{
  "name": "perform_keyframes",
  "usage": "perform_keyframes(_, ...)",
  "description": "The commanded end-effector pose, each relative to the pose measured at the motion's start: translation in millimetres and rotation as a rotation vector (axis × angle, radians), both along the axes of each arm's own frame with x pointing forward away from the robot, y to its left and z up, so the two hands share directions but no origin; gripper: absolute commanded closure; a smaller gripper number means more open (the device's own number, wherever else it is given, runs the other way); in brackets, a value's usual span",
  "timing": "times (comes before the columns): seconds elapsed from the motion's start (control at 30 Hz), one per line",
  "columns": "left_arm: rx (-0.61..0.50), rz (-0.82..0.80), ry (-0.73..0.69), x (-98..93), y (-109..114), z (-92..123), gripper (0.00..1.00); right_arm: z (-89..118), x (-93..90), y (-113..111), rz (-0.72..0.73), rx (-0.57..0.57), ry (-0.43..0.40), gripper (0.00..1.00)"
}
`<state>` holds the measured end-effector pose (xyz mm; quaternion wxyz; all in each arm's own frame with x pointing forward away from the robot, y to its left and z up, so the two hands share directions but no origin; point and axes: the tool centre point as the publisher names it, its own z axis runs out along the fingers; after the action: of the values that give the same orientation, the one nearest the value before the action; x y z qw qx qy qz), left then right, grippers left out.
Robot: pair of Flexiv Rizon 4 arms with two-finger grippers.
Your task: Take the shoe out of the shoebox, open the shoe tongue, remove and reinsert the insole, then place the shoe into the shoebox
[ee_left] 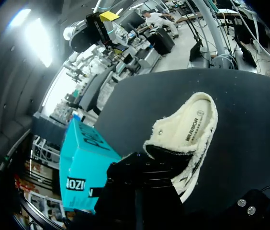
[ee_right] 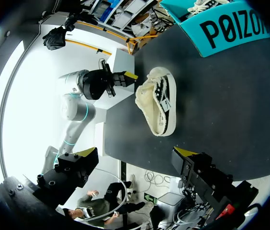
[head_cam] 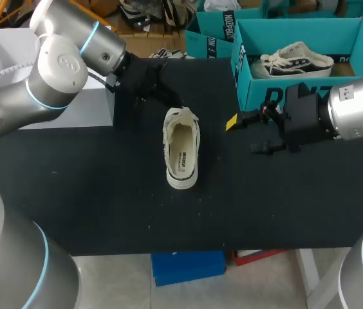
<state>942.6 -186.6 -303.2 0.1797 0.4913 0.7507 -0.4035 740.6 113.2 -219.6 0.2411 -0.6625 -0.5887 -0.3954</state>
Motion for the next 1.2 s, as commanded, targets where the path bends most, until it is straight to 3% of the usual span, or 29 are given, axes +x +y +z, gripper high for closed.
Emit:
perform_keyframes(0.03, 0.024, -0.028, 0.004, -3.2, -9.5, -6.3, 1.0, -0.2, 0.3, 0.7, -0.001, 0.0, 0.0, 0.0)
perform_keyframes(0.23, 0.107, -0.084, 0.0, -20.7, -11.0, -29.4, 1.0, -0.2, 0.3, 0.7, -0.001, 0.0, 0.0, 0.0)
perform_keyframes(0.83, 0.212, -0.145, 0.008, -48.1, -6.7, -62.3, 1.0, -0.2, 0.3, 0.7, -0.001, 0.0, 0.0, 0.0)
perform_keyframes(1.0, 0.192, -0.155, -0.009, -49.8, -13.9, -50.8, 1.0, -0.2, 0.3, 0.7, -0.001, 0.0, 0.0, 0.0)
perform_keyframes(1.2, 0.168, -0.157, -0.08, -45.6, -5.4, -13.3, 1.0, -0.2, 0.3, 0.7, -0.001, 0.0, 0.0, 0.0)
